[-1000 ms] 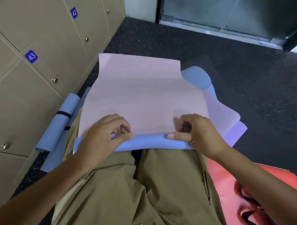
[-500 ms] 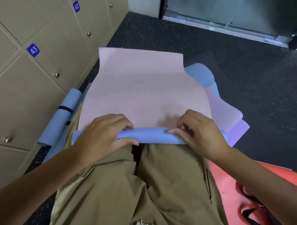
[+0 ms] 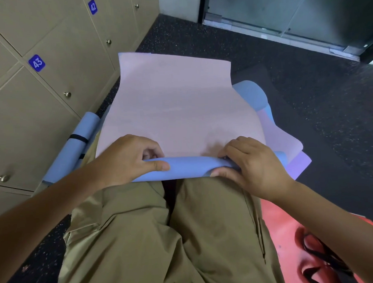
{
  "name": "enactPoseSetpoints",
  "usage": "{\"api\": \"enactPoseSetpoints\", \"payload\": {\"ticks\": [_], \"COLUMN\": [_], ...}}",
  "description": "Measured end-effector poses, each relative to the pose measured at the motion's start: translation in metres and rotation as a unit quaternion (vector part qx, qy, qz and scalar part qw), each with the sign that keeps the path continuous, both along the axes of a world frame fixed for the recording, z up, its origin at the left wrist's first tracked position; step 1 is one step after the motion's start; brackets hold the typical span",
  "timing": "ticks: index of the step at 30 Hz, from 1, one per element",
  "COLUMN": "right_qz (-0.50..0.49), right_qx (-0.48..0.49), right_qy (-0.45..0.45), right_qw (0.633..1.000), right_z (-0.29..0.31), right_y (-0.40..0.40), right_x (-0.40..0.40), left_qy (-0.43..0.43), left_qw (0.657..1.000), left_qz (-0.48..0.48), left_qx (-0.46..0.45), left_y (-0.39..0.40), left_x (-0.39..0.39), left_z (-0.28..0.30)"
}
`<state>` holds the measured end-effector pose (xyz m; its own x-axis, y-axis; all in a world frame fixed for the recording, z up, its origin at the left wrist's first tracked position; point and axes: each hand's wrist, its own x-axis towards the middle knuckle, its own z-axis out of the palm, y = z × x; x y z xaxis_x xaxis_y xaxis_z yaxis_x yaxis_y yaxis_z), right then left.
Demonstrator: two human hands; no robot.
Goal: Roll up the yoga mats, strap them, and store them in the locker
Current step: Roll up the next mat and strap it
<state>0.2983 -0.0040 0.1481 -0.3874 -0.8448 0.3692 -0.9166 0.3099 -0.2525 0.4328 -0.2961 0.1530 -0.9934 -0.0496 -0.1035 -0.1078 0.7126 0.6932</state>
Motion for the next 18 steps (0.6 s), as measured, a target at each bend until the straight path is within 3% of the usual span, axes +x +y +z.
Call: {"api": "enactPoseSetpoints", "payload": {"ticks": [4, 7, 12, 15, 18], "right_qz": [-0.006, -0.001, -0.009, -0.027, -0.072], "right_qx": [0.029, 0.043, 0.077, 0.072, 0.059], "right_qy": [-0.078, -0.141, -0.280, -0.280, -0.128], "right_qw": [0.996, 0.989, 0.957, 0.957, 0.987], "right_z": [0.004, 0.006, 0.016, 0.019, 0.018], "right_y": [-0.006, -0.012, -0.023, -0.029, -0.031], "right_x": [-0.014, -0.025, -0.038, -0.039, -0.033], "left_qy": [0.073, 0.129, 0.145, 0.114, 0.099], "left_qw": [0.997, 0.984, 0.976, 0.984, 0.987], "left_qz": [-0.016, -0.088, -0.131, -0.117, -0.093], "left_qx": [-0.029, -0.081, -0.096, -0.077, -0.091], "left_y": [-0.003, -0.003, -0.009, -0.013, -0.010], "left_x": [0.002, 0.001, -0.006, -0.013, -0.015], "left_z": [0.000, 0.001, 0.004, 0.008, 0.006]}}
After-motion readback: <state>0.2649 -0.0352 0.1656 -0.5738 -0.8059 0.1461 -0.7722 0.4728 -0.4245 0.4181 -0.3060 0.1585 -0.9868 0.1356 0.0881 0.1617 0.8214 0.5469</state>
